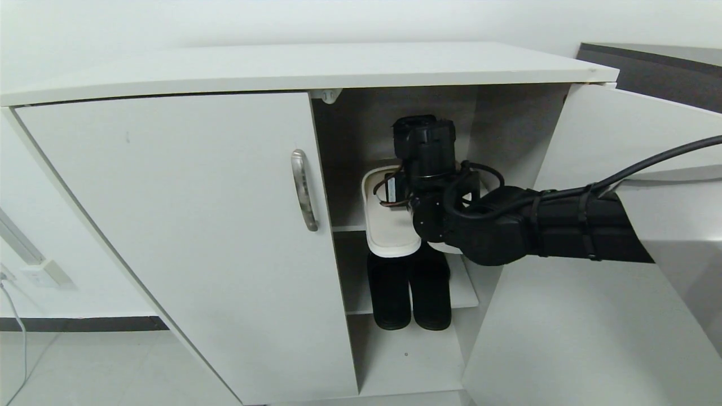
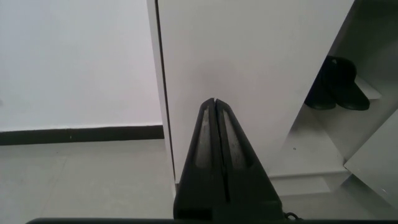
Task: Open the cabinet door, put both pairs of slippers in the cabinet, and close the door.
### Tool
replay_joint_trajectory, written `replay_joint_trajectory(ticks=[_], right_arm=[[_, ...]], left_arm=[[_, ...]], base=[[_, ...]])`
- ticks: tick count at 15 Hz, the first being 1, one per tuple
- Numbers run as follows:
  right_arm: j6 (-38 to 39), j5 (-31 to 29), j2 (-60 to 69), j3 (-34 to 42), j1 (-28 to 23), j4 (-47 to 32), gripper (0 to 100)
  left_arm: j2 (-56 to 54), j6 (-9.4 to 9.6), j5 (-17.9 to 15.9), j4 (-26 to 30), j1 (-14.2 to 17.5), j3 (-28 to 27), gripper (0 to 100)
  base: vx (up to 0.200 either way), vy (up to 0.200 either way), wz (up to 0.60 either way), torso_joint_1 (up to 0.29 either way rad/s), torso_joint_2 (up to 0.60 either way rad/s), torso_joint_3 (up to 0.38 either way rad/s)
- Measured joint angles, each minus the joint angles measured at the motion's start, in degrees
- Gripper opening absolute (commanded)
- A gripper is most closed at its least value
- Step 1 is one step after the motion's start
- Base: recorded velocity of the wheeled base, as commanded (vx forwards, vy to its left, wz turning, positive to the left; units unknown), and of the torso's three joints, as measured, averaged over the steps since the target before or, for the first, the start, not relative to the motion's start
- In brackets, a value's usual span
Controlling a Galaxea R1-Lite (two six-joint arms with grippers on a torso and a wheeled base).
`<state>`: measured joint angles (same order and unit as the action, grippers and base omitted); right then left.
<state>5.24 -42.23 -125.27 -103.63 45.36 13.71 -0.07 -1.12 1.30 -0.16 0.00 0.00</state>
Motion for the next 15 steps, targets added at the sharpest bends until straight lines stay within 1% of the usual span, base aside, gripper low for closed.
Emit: replay_joint_trajectory(ticks=[3,5,8,15], right_arm=[[0.2,0.3,-2.7,-6.6,-1.3,-3.6,0],[0.2,0.8,-4.2,-9.7,-2.1,-5.4,0],[0.2,1.6,-5.7,-10.8,-2.8,-7.0,0],[1.1,1.6,-6.0,-11.0,-3.1,-6.5,0]], left_arm=[[0.0,0.01,0.0,0.0,0.0,0.0,0],[0.0,0.0,0.0,0.0,0.0,0.0,0],[0.0,0.0,0.0,0.0,0.0,0.0,0],[0.0,0.0,0.0,0.0,0.0,0.0,0]], base=[[0.0,0.0,0.0,0.0,0.0,0.0],[0.0,0.0,0.0,0.0,0.0,0.0],[0.0,0.0,0.0,0.0,0.0,0.0],[0.0,0.0,0.0,0.0,0.0,0.0]])
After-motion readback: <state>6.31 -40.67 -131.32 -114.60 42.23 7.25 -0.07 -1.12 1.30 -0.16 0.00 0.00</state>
